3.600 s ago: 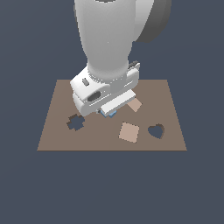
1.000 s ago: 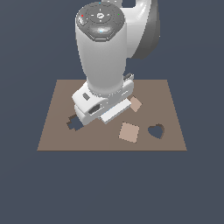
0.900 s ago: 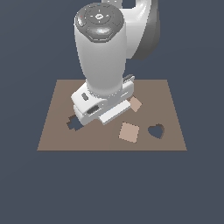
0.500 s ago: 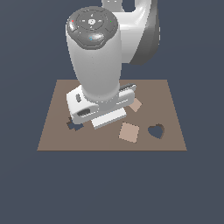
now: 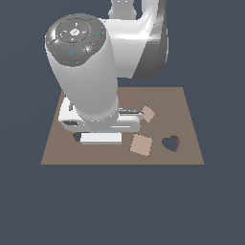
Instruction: Insert a designated object into the corresponding slot on a board.
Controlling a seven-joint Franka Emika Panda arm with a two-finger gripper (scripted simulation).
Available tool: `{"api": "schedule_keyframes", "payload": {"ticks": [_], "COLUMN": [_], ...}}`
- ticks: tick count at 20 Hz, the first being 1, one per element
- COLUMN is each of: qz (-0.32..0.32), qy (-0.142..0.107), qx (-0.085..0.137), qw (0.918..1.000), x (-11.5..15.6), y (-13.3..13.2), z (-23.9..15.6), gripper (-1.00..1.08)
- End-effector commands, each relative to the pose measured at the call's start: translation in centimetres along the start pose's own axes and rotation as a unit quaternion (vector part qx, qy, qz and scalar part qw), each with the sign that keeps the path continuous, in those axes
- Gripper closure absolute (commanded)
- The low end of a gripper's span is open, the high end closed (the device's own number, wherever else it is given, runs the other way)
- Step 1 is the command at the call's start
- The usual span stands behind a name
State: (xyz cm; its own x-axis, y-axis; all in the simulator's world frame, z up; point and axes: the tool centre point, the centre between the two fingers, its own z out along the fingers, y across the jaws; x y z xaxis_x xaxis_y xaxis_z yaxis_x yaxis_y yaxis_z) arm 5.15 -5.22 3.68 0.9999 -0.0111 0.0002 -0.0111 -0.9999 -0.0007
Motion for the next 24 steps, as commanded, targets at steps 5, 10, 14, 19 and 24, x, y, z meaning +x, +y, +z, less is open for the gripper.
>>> {"api": "schedule_keyframes", "payload": {"ticks": [5,10,14,19,24], "qz": [0.153,0.258,0.326,0.391,0.436], "qy": [0.0,0.0,0.0,0.0,0.0], "qx": [0.0,0.0,0.0,0.0,0.0], "qw": [0.9882,0.966,0.9454,0.9204,0.9001], "x": [0.9,1.1,0.9,0.6,0.2], "y": [2.4,4.2,5.5,6.6,7.4], "z": [-0.2,-0.3,-0.3,-0.4,-0.4], "gripper": [1.08,1.08,1.08,1.08,1.08]}}
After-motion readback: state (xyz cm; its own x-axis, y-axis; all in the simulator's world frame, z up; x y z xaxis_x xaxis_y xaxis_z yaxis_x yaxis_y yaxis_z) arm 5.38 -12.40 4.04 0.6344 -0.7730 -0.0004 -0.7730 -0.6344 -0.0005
